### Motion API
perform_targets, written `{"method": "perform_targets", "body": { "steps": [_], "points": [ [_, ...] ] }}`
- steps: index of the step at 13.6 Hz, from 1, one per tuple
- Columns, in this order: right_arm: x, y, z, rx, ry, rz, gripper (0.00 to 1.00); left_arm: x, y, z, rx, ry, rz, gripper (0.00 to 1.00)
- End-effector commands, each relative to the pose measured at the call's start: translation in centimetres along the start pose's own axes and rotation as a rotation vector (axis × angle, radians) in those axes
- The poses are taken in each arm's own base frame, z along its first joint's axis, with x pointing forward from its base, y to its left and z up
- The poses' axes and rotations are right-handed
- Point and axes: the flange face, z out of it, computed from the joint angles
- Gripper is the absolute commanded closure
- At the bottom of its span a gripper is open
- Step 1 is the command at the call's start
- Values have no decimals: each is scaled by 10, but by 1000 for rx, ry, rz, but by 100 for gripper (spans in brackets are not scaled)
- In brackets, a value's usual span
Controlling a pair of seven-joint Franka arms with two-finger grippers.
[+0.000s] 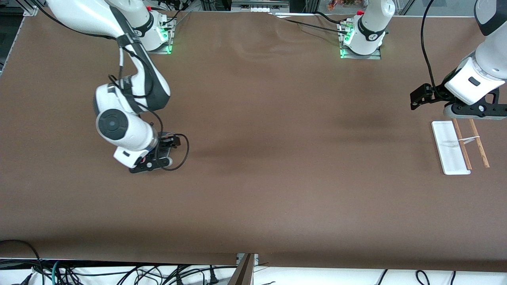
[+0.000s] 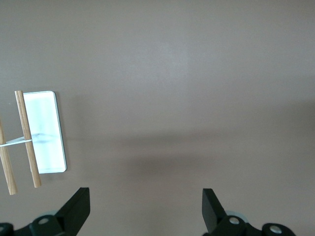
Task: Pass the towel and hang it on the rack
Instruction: 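Reach the right gripper down to the grey-pink towel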
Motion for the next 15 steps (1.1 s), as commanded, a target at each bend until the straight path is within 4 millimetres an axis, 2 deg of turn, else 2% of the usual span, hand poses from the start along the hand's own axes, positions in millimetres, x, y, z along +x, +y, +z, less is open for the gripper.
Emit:
{"method": "perform_targets", "body": {
  "steps": [1,3,5,7,12,13,15],
  "points": [
    [-22,-19,38,0,-20,-5,0,-1,-3,-5,-5,-5,0,0],
    [-37,-27,77,0,-30,-23,0,-1,-3,-4,-4,-12,-2,0],
    [-49,-27,103,3,-14,-33,0,-1,-3,-4,-4,-12,0,0],
    [-55,-23,116,-38,-13,-74,0,-1,-3,-4,-4,-12,0,0],
    [-69,-15,132,-63,-54,-101,0,-2,-2,-4,-4,-14,1,0],
    [-70,-13,134,-64,-57,-100,6,-2,-3,-4,-4,-14,1,0],
    [-69,-7,132,-71,-61,-141,79,-2,-3,-4,-4,-14,3,0]
  ]
}}
